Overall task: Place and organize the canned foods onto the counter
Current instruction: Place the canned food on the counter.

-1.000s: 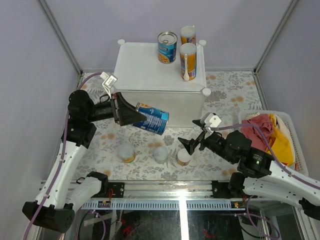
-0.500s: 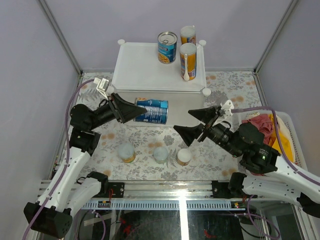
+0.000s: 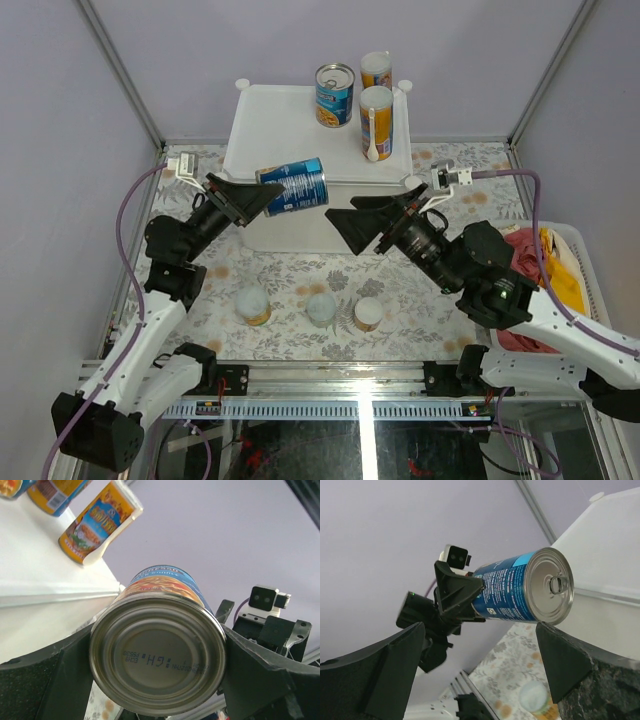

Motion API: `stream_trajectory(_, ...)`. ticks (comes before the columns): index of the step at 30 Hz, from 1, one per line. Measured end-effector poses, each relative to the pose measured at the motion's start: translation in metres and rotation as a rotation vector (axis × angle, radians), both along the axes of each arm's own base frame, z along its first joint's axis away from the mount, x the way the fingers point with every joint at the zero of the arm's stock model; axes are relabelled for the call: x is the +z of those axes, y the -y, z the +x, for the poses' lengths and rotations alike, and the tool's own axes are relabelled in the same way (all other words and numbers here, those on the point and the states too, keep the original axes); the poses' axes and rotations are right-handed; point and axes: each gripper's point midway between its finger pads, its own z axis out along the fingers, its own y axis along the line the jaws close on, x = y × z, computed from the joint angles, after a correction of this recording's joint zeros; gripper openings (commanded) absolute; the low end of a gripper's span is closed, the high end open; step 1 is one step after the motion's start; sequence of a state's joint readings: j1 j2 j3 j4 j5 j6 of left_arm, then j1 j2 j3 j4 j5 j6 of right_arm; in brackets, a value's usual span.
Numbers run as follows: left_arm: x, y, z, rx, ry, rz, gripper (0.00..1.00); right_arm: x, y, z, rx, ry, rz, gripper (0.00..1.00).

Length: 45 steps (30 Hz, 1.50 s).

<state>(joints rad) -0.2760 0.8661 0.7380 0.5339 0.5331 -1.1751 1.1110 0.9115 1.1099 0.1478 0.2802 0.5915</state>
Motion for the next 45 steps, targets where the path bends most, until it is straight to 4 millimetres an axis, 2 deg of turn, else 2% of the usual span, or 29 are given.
stream_trajectory(6,0.019,-0.007,0.002,0.038,0.055,-0.086,0.00,0.015,-0.015,0.011,0.000,-0.092,0.128,0.99)
stream_trajectory(9,0.029,-0.010,0.002,0.047,0.085,-0.135,0.00,0.020,-0.021,0.024,-0.009,-0.148,0.198,0.99)
stream_trajectory(12,0.035,-0.012,0.003,0.046,0.103,-0.174,0.00,0.018,-0.026,0.039,-0.020,-0.202,0.249,0.99)
stream_trajectory(17,0.044,-0.013,0.002,0.036,0.129,-0.218,0.00,0.001,-0.043,0.056,-0.021,-0.281,0.271,0.99)
stream_trajectory(21,0.050,-0.014,-0.001,0.021,0.147,-0.245,0.00,-0.005,-0.048,0.061,-0.023,-0.303,0.276,0.99)
stream_trajectory(27,0.056,-0.015,-0.006,0.001,0.161,-0.274,0.00,0.006,-0.047,0.062,-0.012,-0.284,0.313,0.99)
stream_trajectory(33,0.058,-0.014,-0.012,-0.029,0.168,-0.290,0.00,0.019,-0.060,0.066,0.033,-0.266,0.346,0.99)
stream_trajectory(41,0.055,-0.009,-0.014,-0.069,0.153,-0.283,0.00,0.019,-0.080,0.073,0.074,-0.269,0.339,0.99)
stream_trajectory(45,0.053,-0.006,-0.016,-0.085,0.152,-0.280,0.00,0.019,-0.082,0.075,0.076,-0.267,0.337,1.00)
